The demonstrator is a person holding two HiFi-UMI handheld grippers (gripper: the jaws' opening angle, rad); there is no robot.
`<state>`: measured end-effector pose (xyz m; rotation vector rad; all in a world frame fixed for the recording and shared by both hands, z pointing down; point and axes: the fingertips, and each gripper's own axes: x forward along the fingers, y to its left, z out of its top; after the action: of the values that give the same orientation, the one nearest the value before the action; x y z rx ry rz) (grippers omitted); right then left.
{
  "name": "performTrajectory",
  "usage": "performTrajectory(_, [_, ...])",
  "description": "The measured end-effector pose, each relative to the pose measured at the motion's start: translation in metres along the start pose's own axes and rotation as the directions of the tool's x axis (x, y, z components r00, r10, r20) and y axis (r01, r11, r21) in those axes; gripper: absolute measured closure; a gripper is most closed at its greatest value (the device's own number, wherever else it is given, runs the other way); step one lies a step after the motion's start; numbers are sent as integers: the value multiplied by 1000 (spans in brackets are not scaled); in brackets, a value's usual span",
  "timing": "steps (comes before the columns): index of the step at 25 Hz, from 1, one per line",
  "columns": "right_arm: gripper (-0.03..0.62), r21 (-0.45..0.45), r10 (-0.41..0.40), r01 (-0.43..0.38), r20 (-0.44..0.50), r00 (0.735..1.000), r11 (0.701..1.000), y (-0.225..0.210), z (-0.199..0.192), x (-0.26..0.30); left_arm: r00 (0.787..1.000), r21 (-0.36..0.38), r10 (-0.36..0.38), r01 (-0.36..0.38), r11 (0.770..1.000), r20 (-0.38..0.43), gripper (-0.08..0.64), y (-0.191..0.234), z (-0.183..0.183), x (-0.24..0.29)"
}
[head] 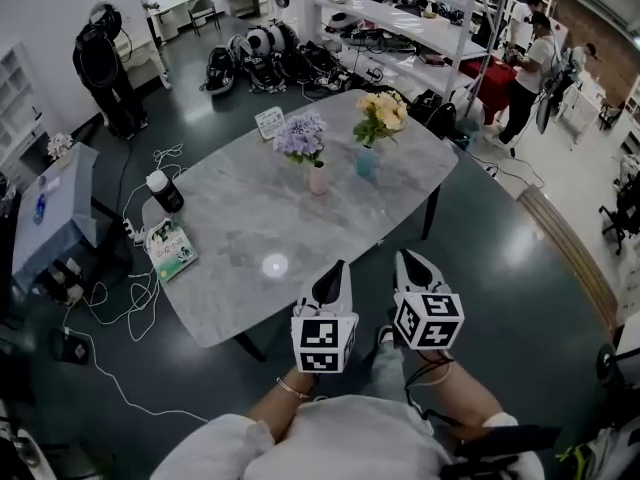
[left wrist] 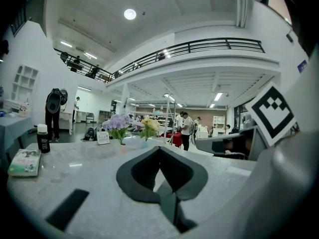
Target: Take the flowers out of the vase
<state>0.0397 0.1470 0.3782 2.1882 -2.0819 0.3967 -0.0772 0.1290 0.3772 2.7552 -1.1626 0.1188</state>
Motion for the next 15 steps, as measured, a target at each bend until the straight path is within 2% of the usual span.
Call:
performTrajectory(8, [588,-22,101,-102,-28,994,995,-44,21,74,995,-20,95,-95,995,-12,558,9,8,77])
performTrajectory(15, [588,-21,152,-154,-56,987,988,-86,34,117,990,-31,133,-135,990,-43,558,-2,10,136])
